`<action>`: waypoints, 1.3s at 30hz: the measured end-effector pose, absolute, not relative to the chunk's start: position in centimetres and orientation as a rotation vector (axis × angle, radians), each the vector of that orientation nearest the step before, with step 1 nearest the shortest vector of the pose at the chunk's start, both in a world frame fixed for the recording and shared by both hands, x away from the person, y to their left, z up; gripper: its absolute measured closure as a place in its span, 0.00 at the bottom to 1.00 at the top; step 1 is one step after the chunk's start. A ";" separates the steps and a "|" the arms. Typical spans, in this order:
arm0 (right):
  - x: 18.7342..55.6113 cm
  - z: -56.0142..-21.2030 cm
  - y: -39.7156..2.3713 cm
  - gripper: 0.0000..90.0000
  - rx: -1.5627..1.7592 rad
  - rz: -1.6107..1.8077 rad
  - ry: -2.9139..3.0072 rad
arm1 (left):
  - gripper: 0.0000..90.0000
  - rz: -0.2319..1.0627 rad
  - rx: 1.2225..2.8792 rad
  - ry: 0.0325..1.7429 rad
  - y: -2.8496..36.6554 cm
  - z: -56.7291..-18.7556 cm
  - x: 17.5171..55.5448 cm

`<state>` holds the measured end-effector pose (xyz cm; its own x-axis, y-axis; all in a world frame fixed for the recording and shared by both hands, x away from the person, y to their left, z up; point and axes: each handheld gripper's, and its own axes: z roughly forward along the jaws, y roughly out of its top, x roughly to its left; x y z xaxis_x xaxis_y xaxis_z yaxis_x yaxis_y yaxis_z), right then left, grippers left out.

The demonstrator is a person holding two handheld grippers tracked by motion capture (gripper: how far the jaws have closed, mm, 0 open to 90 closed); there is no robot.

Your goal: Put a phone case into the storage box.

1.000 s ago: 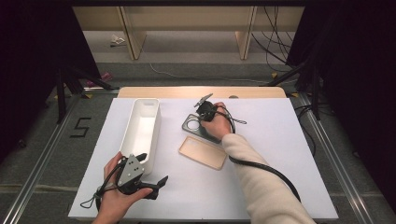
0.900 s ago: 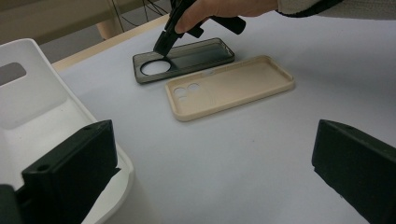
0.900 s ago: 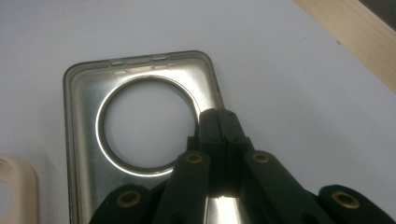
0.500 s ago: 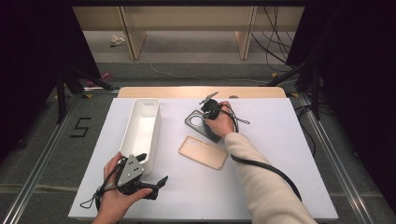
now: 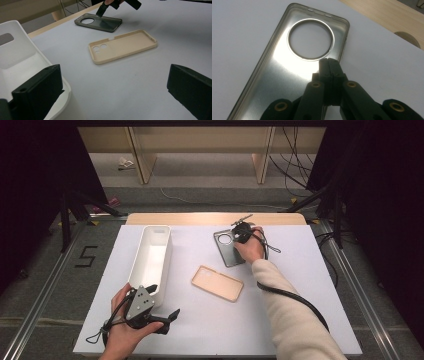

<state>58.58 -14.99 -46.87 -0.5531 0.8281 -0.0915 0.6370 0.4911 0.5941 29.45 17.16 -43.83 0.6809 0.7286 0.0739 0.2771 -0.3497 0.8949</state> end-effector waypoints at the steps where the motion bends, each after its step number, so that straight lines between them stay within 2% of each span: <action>1: 58.6 -46.9 -15.2 1.00 1.225 0.722 2.378 | 0.00 0.585 1.924 0.783 17.2 -43.8 29.5; 31: 57.8 -46.2 -17.3 1.00 1.216 0.701 2.379 | 0.00 0.591 1.927 0.778 17.1 -43.7 29.4; 36: 57.3 -45.4 -17.3 0.81 1.070 0.673 2.441 | 0.00 0.589 1.928 0.778 17.0 -43.8 29.4; 37: 57.3 -45.4 -17.3 0.81 1.070 0.673 2.441 | 0.00 0.589 1.928 0.778 17.0 -43.8 29.4; 38: 57.0 -44.8 -17.3 0.73 1.003 0.659 2.474 | 0.00 0.590 1.932 0.774 17.0 -43.7 29.4; 39: 56.8 -44.5 -17.3 0.70 0.969 0.653 2.490 | 0.00 0.590 1.931 0.774 17.0 -43.7 29.4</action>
<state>56.85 -17.29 -44.52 -0.6856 0.7044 -0.1840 0.5236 0.6527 0.5476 29.35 17.00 -43.70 0.6845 0.7243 0.0827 0.2715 -0.3585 0.8932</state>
